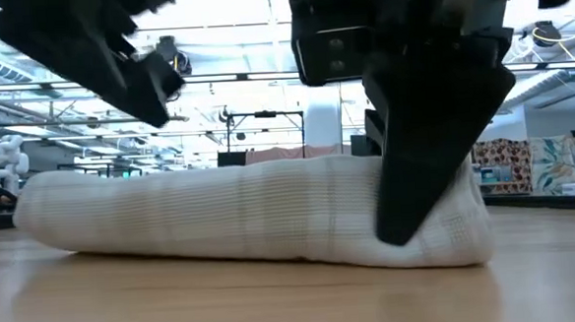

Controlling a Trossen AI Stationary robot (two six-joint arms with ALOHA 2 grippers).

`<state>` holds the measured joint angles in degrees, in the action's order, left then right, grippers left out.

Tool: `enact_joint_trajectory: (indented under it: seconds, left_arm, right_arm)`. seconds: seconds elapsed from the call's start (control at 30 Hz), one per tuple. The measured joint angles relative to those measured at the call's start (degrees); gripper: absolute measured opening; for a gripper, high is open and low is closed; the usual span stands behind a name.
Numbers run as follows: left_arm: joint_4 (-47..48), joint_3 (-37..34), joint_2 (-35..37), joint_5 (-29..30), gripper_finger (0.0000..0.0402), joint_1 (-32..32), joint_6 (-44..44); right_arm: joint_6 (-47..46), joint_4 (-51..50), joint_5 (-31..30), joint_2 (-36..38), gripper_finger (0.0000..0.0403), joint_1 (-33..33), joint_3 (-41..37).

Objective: Roll towel
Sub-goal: Roll the towel

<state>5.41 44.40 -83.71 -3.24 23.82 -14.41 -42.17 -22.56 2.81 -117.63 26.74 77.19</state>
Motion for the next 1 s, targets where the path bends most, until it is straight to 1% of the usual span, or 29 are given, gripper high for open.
enact_joint_trajectory:
  seconds: [0.1,0.23,0.3,0.4,0.57,0.67,0.73,0.83,0.9,1.0]
  left_arm:
    - [-1.95,0.0,-0.69,9.93,0.0208,7.44,2.86]
    - [-3.12,0.0,-3.81,23.98,0.0208,16.14,6.32]
    - [-5.1,0.04,-5.37,28.37,0.0208,19.27,6.42]
    - [-5.54,0.05,-7.98,32.34,0.0208,22.5,8.05]
    - [-7.01,0.04,-12.16,34.88,0.0209,23.91,12.0]
    - [-6.87,0.04,-13.81,37.03,0.0209,23.38,12.84]
    - [-6.8,0.04,-14.5,37.18,0.0209,22.8,13.73]
    - [-6.45,0.04,-15.08,34.56,0.0207,21.5,14.65]
    - [-6.2,0.04,-15.34,32.05,0.0197,20.41,14.12]
    - [-6.08,0.04,-15.34,28.67,0.0158,18.24,12.1]
  right_arm:
    - [-3.24,1.05,1.29,-0.06,0.002,0.02,-0.08]
    - [-4.74,2.39,3.46,-0.19,0.0021,0.47,-0.11]
    - [-5.37,2.25,3.56,-0.19,0.0021,0.77,-0.13]
    - [-5.38,2.27,3.5,-0.19,0.0022,1.13,-0.13]
    - [-5.07,2.21,3.28,-0.19,0.0022,1.6,-0.13]
    - [-4.99,2.2,3.48,-0.19,0.0022,1.6,-0.13]
    - [-4.97,2.2,3.48,-0.19,0.0022,1.57,-0.13]
    - [-4.74,2.2,3.48,-0.19,0.0022,1.57,-0.13]
    - [-4.73,2.2,3.44,-0.19,0.0022,1.55,-0.13]
    - [-4.73,2.18,3.35,-0.19,0.0022,1.64,-0.13]
